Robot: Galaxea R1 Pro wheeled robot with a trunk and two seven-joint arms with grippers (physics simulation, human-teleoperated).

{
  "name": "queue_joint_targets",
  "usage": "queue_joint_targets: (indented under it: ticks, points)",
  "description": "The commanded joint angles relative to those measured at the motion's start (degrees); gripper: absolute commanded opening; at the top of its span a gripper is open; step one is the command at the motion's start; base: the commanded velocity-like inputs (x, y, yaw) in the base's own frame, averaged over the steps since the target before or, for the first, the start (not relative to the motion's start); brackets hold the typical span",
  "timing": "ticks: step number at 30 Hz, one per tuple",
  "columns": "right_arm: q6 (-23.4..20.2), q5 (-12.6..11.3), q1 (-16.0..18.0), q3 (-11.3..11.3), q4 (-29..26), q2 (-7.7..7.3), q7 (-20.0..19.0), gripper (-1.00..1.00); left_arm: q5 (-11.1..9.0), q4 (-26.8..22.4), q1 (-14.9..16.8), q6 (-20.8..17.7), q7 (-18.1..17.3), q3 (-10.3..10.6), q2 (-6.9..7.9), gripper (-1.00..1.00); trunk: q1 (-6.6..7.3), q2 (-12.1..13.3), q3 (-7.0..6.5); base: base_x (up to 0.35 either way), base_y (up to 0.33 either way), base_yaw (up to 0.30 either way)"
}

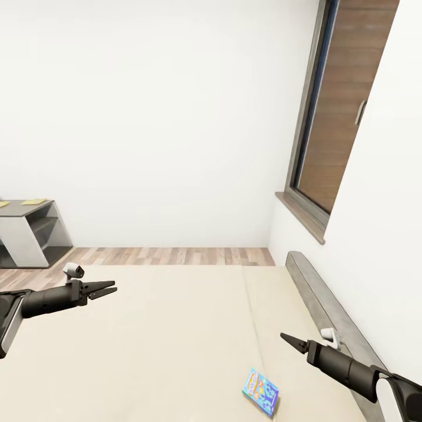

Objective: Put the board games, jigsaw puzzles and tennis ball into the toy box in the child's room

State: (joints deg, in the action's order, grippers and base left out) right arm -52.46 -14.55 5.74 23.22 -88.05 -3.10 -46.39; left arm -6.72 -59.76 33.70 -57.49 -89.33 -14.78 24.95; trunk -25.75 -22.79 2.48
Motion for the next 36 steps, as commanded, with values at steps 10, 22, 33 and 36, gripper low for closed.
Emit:
queue_joint_targets:
  ticks: [10, 22, 33, 36]
  points:
    - [-0.41, 0.1, 0.19, -0.03, -0.01, 0.05, -0.08, 1.0, 0.04, 0.0, 0.05, -0.61, -0.23, 0.0, 0.02, 1.0, -0.04, -0.13, 0.14, 0.0, 0.0, 0.0]
    - [-0.64, 0.77, 0.4, -0.25, -0.11, 0.1, 0.16, 1.0, 0.05, 0.0, 0.05, -0.61, -0.23, 0.01, 0.02, 1.0, -0.04, -0.13, 0.14, 0.0, 0.0, 0.0]
    - [-0.67, 0.91, 0.47, -0.41, -0.37, 0.21, 0.5, 1.0, 0.12, 0.06, 0.05, -0.61, -0.17, 0.01, 0.02, 1.0, -0.04, -0.13, 0.14, 0.0, 0.0, 0.0]
    - [-0.91, 0.95, 0.72, -0.44, -0.39, 0.3, 0.99, 1.0, 0.08, 0.07, 0.05, -0.61, -0.16, 0.01, 0.02, 1.0, -0.04, -0.13, 0.14, 0.0, 0.0, 0.0]
